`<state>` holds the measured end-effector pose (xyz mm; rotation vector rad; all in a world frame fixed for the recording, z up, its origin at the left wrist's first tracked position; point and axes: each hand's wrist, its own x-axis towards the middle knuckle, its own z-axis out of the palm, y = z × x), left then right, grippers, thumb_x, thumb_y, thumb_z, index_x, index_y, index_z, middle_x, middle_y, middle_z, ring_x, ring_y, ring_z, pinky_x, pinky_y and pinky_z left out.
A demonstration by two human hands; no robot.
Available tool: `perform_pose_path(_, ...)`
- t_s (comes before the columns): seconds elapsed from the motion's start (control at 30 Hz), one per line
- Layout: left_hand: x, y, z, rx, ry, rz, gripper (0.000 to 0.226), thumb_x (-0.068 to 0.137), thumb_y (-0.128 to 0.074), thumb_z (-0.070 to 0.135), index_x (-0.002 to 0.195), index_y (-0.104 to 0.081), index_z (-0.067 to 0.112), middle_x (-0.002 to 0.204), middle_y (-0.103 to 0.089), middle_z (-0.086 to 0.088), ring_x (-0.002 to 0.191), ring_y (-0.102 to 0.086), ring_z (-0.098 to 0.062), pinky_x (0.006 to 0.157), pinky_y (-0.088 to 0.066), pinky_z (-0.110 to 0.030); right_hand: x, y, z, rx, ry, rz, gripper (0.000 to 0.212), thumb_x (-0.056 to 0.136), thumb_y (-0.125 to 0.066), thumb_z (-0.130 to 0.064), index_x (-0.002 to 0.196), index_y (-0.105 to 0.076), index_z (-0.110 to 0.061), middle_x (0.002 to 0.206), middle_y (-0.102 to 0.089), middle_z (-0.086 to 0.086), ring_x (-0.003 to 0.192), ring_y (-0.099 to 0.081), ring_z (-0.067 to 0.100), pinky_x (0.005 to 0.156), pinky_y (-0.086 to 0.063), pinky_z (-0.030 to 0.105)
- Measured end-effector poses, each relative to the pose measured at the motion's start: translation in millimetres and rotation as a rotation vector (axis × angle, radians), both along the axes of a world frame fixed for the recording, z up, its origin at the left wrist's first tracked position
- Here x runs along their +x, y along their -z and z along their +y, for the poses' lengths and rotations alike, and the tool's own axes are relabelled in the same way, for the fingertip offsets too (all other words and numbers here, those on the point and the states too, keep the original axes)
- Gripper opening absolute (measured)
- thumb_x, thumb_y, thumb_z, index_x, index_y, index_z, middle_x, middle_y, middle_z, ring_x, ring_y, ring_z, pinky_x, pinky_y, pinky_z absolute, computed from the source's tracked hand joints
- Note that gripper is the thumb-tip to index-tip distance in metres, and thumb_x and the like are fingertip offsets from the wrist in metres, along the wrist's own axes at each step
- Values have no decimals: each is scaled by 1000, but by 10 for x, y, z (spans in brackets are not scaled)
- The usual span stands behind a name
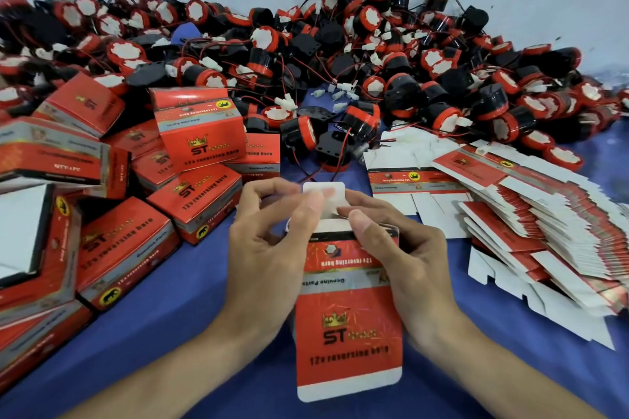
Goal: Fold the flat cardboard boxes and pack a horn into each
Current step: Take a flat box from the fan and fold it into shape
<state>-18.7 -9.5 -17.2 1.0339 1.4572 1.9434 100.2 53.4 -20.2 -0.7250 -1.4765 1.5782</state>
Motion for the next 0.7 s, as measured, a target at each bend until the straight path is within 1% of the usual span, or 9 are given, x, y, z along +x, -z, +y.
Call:
perform_pose_path(0.07, 18, 23, -18, -15, -37, 101, 18, 83, -66, 50, 100, -66, 44, 96, -55, 5, 87, -63, -16, 64, -55, -25, 9, -15, 0, 8, 49, 22, 13, 69, -73, -30, 78, -78, -22, 112, -69, -11, 105, -66, 15, 77, -55, 30)
perform_pose_path(0.17, 28, 59, -42, 8, 1, 220, 28, 78, -59, 47, 95, -57, 25, 94, -58, 0, 87, -63, -21, 70, -53, -34, 33, -47, 18, 58, 104, 34, 12, 66, -77, -32, 75, -78, -24, 109, -70, -12, 109, -64, 12, 83, -54, 31)
perform_pose_path(0.27, 3, 57, -31, -5, 41, 341, 29, 82, -55, 43, 92, -60, 17, 93, -57, 6, 90, -61, -18, 75, -49, -27, 51, -63, 47, 57, 96, 7, 12, 66, -76, -31, 75, -77, -23, 109, -70, -13, 105, -65, 7, 76, -53, 24)
perform_pose_path(0.33, -16, 34, -30, 11, 64, 379, 28, 84, -53, 41, 88, -61, 14, 89, -58, 5, 86, -60, -19, 73, -47, -29, 43, -47, 37, 30, 62, 21, 18, 64, -77, -33, 79, -76, -23, 103, -71, -10, 93, -69, 10, 68, -54, 22)
perform_pose_path(0.4, -38, 15, -33, 51, 62, 387, 27, 85, -53, 39, 84, -61, 14, 86, -60, 4, 83, -61, -21, 71, -48, -32, 37, -34, 24, -3, 45, 46, 24, 62, -73, -40, 82, -74, -26, 89, -72, -5, 79, -70, 15, 64, -54, 27)
perform_pose_path(0.43, -48, 9, -37, 67, 48, 385, 26, 85, -54, 38, 83, -62, 14, 84, -60, 3, 81, -61, -22, 70, -49, -34, 46, -33, 25, -14, 26, 58, 27, 62, -72, -43, 84, -74, -27, 85, -72, -3, 77, -70, 17, 64, -54, 29)
perform_pose_path(0.57, -80, 0, -50, 74, 15, 260, 27, 82, -55, 39, 68, -57, 16, 69, -54, 2, 67, -58, -25, 61, -47, -44, 70, -46, 33, -56, -169, 114, 41, 65, -74, -45, 100, -74, -23, 96, -73, 5, 87, -70, 22, 69, -55, 30)
perform_pose_path(0.63, -82, 13, -49, 48, 16, 223, 31, 81, -55, 41, 61, -51, 18, 61, -48, 4, 59, -51, -25, 57, -42, -43, 59, -26, 34, -38, -124, 92, 34, 68, -68, -43, 94, -75, -23, 98, -73, -1, 87, -70, 18, 68, -55, 28)
perform_pose_path(0.7, -86, 33, -38, 29, 53, 190, 33, 80, -56, 43, 59, -49, 19, 59, -47, 4, 58, -48, -24, 56, -41, -40, 44, -7, 36, 10, -69, 79, 27, 70, -64, -44, 83, -76, -24, 101, -72, -11, 88, -70, 14, 70, -55, 27)
